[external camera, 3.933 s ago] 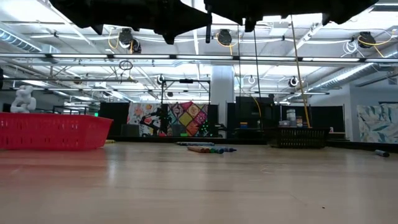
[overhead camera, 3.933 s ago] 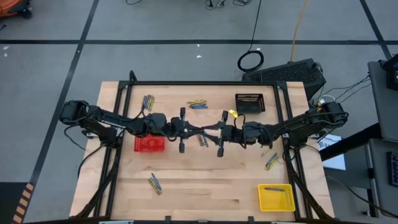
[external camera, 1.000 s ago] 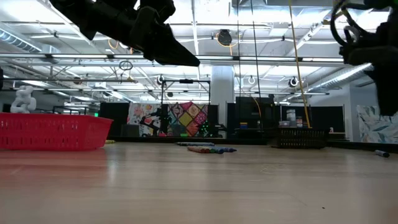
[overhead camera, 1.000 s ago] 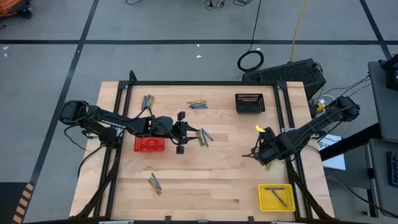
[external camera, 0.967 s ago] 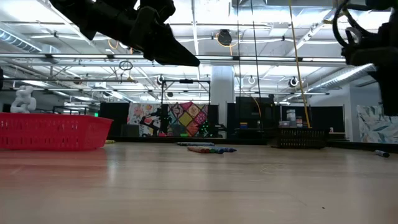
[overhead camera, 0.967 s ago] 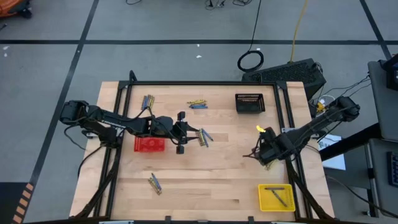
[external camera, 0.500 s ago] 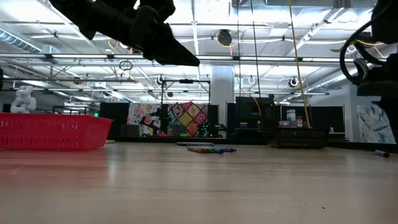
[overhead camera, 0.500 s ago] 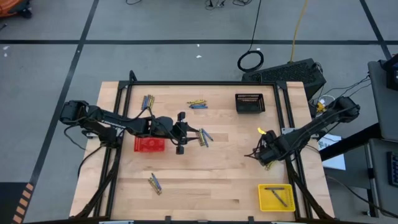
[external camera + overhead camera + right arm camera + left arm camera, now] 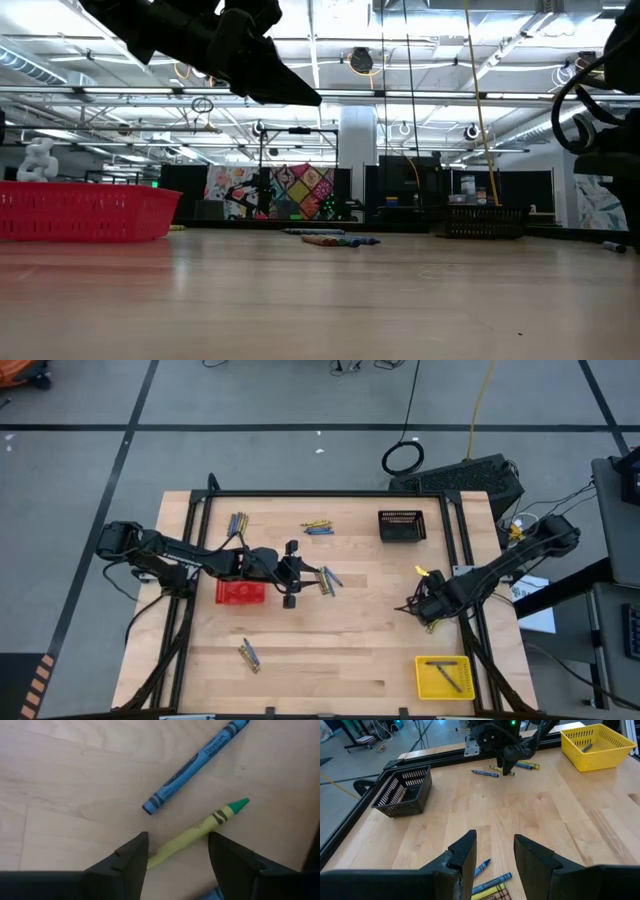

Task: Sort crayons
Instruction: Put the green crayon into the red bin

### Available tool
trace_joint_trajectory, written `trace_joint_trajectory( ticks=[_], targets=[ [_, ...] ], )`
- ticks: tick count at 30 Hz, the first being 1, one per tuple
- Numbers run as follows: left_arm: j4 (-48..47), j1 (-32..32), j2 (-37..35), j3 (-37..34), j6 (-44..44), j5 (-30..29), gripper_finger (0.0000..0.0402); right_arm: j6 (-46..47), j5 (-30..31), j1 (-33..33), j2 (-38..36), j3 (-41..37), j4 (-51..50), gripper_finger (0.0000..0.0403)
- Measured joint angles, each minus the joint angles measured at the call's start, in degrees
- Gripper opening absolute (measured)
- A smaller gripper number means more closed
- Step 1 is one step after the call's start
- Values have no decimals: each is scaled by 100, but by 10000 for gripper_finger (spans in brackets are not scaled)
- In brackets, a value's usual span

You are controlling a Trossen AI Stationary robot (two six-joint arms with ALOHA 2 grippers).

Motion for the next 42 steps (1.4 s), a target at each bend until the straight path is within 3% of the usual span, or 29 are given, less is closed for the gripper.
trace_joint_trajectory(
  ticks=[7,19,27,34,38,42],
  targets=[
    [0,0,0,0,-1,-2,134,-308,-58,-3,7,18,118,140],
    [2,0,0,0,-7,-4,134,-580,-303,-3,0,102,72,9],
    [7,0,0,0,-9,-4,134,-605,-509,4,9,698,-835,7],
    [35,0,0,-2,-7,-7,134,-1509,985,-195,5,1255,-893,3],
    [50,0,0,0,-7,-7,134,-2613,2175,-648,7,1192,-34,3],
    [50,0,0,0,-7,-7,134,-4009,2765,-1388,15,875,1084,2]
  ],
)
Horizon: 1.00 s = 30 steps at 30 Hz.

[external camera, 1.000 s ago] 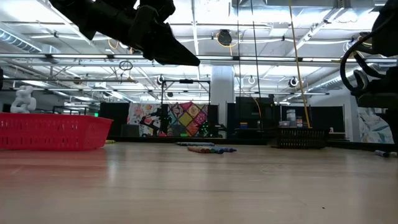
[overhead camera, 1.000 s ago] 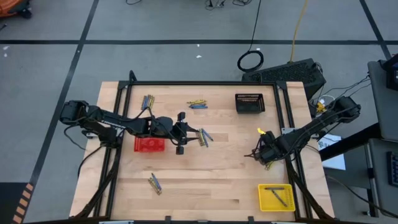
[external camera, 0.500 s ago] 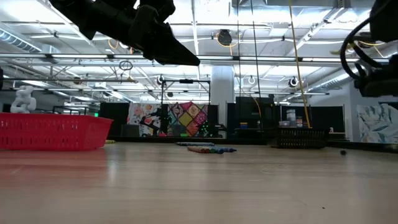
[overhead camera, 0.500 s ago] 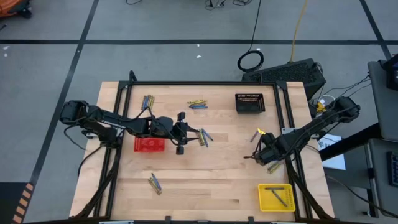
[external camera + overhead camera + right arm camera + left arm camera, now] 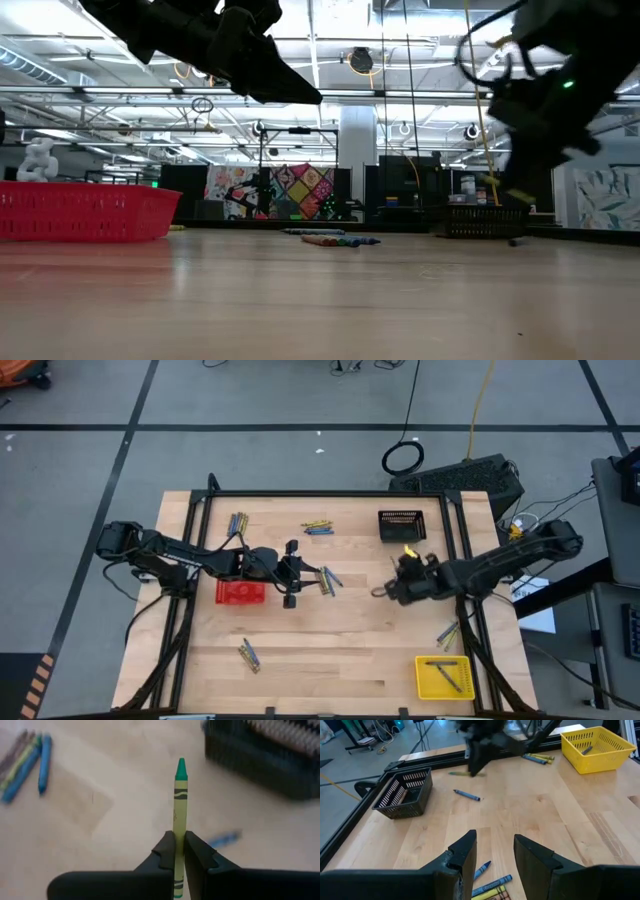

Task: Sort crayons
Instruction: Put the green crayon into the red bin

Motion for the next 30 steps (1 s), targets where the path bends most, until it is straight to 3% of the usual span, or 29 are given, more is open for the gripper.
trace_joint_trajectory(
  ticks=[7,11,24,30],
  targets=[
    [-2,-2,0,0,4,0,134,-2215,61,-1067,-4,-568,2418,2],
    [-4,-1,1,0,4,0,134,-2881,-158,-1324,77,-889,3133,2],
    [-24,0,0,0,2,-2,134,-3169,-198,-1405,612,-1314,3679,2],
    [-43,0,0,0,0,-2,134,-2978,-690,-1399,616,-1312,3557,2]
  ],
)
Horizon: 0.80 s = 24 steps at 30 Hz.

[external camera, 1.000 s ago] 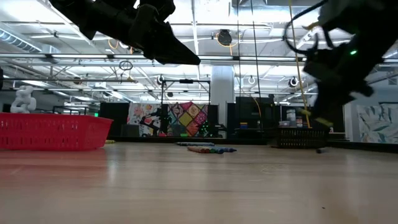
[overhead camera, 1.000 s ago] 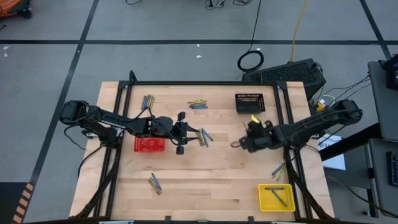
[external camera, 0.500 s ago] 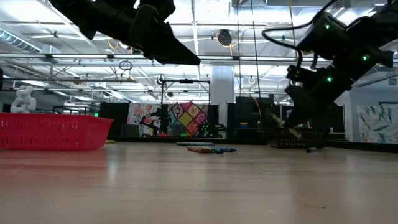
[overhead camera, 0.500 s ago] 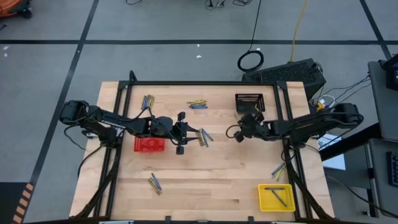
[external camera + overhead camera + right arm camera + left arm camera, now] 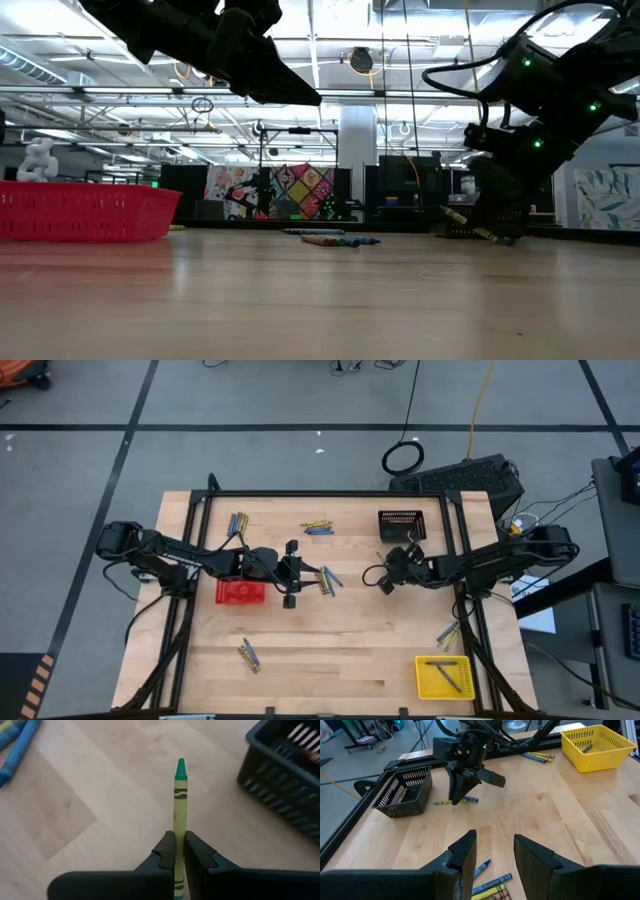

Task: Sort crayons
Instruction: Put the green crayon into the red bin

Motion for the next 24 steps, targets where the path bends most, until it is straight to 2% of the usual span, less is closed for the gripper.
trace_joint_trajectory(
  ticks=[3,8,15,19,24],
  targets=[
    [-5,0,0,0,0,0,134,131,-225,52,-2,6,-148,2],
    [-5,0,0,0,0,0,134,202,-223,227,-118,226,-670,2],
    [12,0,0,-2,-3,0,134,77,51,428,-431,657,-1021,2],
    [19,0,0,-2,17,3,134,-284,-123,529,-410,662,-511,2],
    [64,33,18,-2,346,325,134,-1251,-753,710,-162,662,955,2]
  ],
)
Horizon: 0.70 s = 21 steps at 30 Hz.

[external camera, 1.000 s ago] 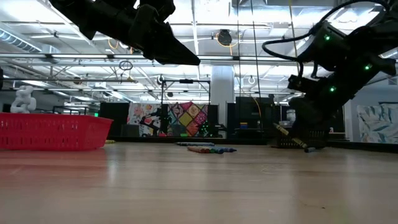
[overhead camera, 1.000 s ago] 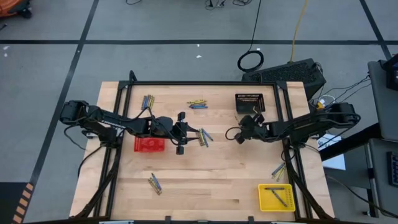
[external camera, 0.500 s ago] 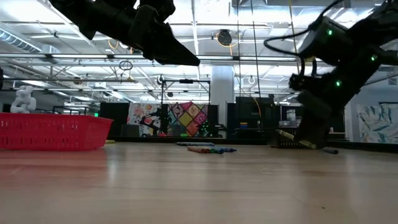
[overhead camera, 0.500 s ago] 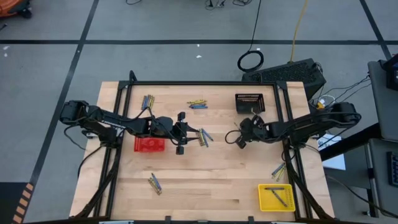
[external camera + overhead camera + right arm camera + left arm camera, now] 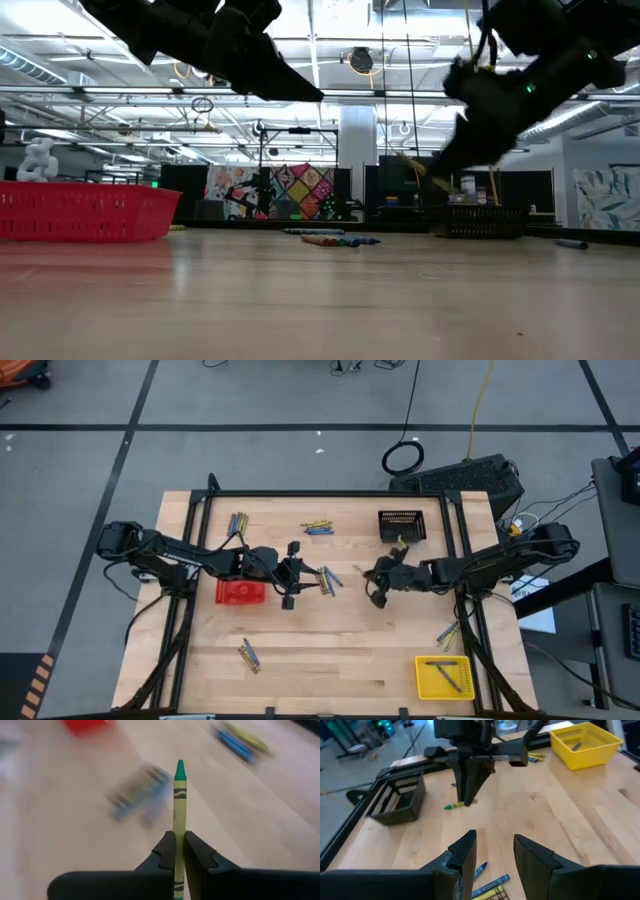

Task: Sort crayons
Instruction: Put the green crayon into the red bin

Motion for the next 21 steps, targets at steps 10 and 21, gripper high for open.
trace_joint_trajectory(
  ticks=[10,21],
  targets=[
    [349,26,12,-2,115,165,134,-1820,-954,182,1136,3,3672,2],
    [960,26,133,-2,-21,630,207,-2236,-1280,175,1826,3,5153,2]
  ],
)
